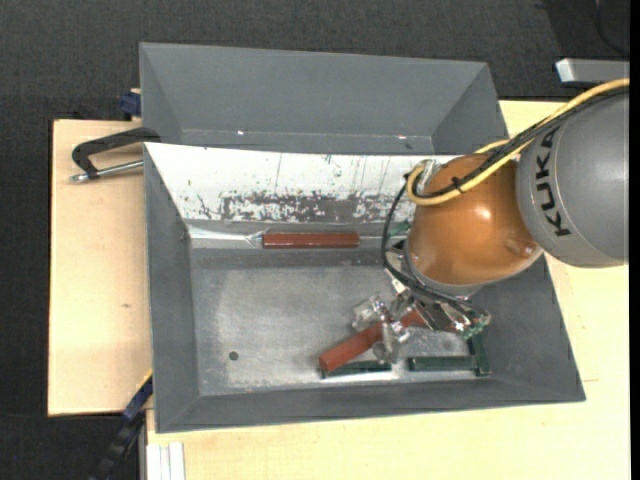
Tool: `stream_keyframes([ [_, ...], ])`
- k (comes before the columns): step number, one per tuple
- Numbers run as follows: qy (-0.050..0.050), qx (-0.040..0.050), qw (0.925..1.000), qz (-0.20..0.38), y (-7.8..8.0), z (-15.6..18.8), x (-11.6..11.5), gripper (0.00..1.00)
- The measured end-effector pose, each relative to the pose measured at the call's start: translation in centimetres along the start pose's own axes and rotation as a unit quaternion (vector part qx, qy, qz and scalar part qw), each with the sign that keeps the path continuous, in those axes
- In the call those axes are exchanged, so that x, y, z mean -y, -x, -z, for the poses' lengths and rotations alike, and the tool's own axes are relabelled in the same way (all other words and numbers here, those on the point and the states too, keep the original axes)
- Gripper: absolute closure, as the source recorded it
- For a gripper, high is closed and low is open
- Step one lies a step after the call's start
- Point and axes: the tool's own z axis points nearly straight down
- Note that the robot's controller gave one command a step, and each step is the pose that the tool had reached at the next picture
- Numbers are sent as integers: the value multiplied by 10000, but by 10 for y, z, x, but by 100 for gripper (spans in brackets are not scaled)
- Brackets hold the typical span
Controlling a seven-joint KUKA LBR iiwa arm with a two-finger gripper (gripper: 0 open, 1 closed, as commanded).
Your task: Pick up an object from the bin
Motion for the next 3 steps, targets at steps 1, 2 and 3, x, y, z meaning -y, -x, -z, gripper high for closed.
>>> stream_keyframes([
  [1, 7, -12, 10000, -3, -1, 19, -1, 100],
  [2, -13, 22, 10000, -4, 1, 33, 0, 100],
  [3, -13, 22, 10000, -3, 2, 38, 0, 100],
])
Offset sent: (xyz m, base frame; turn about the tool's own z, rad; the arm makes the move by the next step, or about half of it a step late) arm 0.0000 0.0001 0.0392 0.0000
